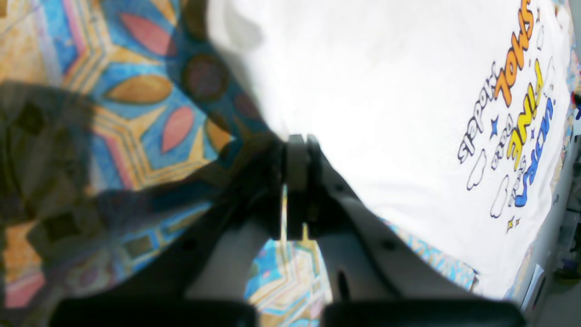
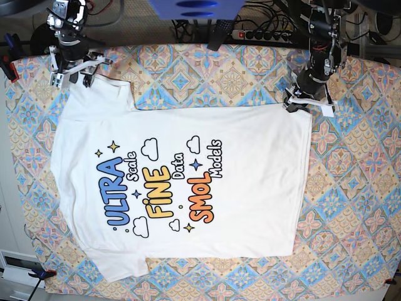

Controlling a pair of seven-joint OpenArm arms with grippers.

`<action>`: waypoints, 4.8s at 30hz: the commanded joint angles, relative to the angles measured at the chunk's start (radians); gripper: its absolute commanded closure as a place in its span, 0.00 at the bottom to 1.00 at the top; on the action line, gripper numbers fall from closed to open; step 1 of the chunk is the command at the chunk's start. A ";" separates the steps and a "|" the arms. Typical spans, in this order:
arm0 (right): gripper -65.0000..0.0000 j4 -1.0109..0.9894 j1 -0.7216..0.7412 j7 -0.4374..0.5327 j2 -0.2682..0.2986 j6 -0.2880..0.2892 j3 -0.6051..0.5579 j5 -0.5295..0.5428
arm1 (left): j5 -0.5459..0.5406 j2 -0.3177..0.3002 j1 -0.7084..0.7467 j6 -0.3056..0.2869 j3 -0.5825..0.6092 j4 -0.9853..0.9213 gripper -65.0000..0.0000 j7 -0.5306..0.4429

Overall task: Fold the T-shirt properly
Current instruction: 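Lower both grippers and grasp the shirt's shoulder corners at the collar edge, then pull both grasped shoulder corners toward the robot, sliding the shirt, then drag the shirt further toward the robot, then release both grippers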

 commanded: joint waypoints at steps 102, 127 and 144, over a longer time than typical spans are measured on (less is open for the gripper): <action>0.99 -0.277 0.569 -0.431 0.021 0.296 0.278 0.369 | 0.096 -0.071 -0.169 0.002 -0.014 0.038 1.00 -0.003; 0.56 -0.046 0.355 -0.432 0.079 0.296 0.261 0.373 | 0.085 -0.065 0.031 0.003 -0.152 0.257 0.55 0.129; 0.55 -0.188 0.302 -0.429 0.073 0.293 0.261 0.370 | 0.094 -0.007 -0.038 0.002 -0.147 -0.005 0.55 0.131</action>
